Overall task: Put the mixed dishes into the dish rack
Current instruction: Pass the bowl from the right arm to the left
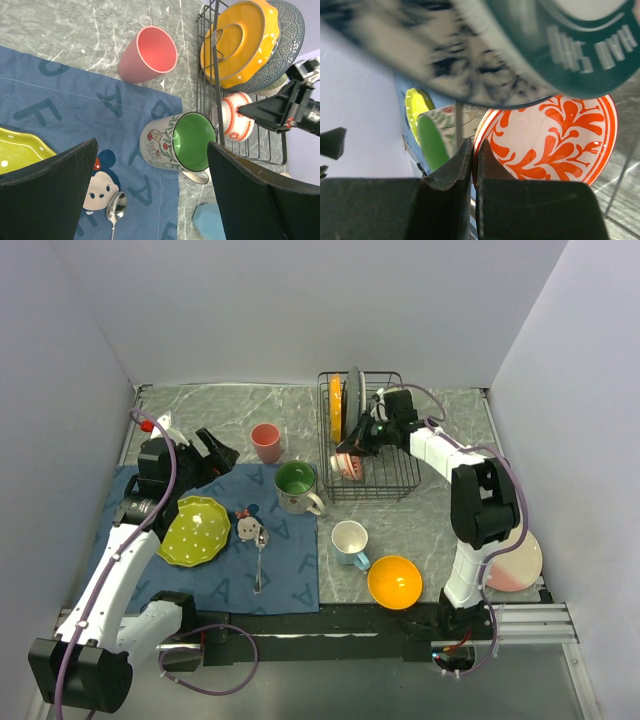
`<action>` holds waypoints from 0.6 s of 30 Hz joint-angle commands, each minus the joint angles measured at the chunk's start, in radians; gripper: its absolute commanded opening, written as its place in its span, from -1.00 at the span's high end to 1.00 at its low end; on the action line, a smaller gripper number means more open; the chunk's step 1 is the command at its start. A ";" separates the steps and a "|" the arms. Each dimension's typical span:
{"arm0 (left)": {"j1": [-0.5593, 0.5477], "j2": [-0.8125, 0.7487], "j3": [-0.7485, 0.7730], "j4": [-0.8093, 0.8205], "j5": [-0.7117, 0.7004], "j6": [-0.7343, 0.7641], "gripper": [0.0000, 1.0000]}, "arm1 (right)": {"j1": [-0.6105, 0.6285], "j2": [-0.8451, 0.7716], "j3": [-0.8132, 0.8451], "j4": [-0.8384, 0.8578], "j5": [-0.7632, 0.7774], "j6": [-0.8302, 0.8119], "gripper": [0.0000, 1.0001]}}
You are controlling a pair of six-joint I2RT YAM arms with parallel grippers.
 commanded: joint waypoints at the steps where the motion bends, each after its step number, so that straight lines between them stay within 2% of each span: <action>1: -0.004 -0.025 0.006 0.008 -0.018 0.020 -0.94 | -0.023 0.038 0.030 0.038 -0.008 0.012 0.92; 13: -0.004 -0.027 0.007 0.007 -0.021 0.017 -0.93 | -0.043 0.008 -0.036 -0.023 0.132 -0.031 0.92; 18: -0.003 -0.027 0.001 0.014 -0.016 0.015 -0.94 | -0.044 -0.037 -0.089 -0.060 0.255 -0.092 0.76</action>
